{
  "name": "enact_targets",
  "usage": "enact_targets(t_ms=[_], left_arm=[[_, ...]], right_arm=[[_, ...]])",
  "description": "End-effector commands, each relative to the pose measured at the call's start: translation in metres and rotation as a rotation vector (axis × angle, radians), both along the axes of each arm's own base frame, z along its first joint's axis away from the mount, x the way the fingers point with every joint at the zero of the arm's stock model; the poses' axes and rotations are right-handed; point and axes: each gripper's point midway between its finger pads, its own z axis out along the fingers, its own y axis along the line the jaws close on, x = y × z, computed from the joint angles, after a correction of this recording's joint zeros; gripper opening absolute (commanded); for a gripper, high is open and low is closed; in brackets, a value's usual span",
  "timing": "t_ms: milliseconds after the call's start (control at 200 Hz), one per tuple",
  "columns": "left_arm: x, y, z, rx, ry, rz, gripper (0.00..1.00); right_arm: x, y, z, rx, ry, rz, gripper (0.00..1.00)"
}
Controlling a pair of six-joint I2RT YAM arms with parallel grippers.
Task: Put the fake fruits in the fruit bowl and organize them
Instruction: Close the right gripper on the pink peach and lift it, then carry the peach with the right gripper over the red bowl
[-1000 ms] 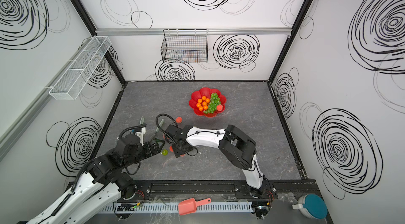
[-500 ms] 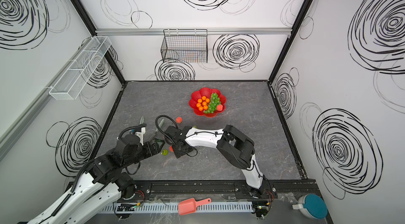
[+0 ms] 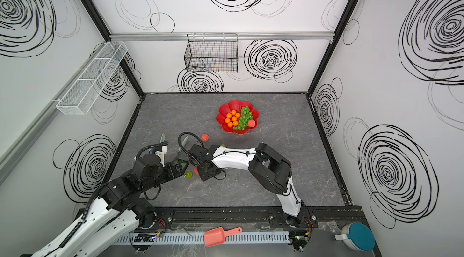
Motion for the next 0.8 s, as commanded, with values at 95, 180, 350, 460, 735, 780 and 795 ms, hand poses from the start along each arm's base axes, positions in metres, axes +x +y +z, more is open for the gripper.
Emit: enact_targets(t_ms=[95,180,350,460,735,780,795], left_arm=[[0.012,0.0,0.019,0.003,-0.079,-0.004,0.96],[0.016,0.001,0.029,0.01,-0.12,-0.008,0.96],[0.025,-0.009,0.053,-0.002,-0.217,-0.065,0.96],[0.03,-0.017,0.056,-0.004,-0.237,-0.101,0.96],[0.053,-0.034,0.066,-0.014,-0.283,-0.126,0.96],[0.057,-0.037,0.066,-0.011,-0.286,-0.129,0.96],[0.059,-0.038,0.066,-0.011,-0.287,-0.13,0.96]], right_arm=[[0.0,0.0,0.019,0.036,-0.004,-0.012,0.44],[0.004,0.002,0.031,0.076,-0.009,-0.022,0.44],[0.019,-0.003,0.061,0.173,-0.034,-0.06,0.44],[0.031,-0.012,0.076,0.233,-0.041,-0.09,0.44],[0.079,-0.071,0.098,0.241,-0.096,-0.204,0.43],[0.085,-0.082,0.098,0.239,-0.097,-0.221,0.43],[0.087,-0.086,0.097,0.236,-0.098,-0.228,0.43]])
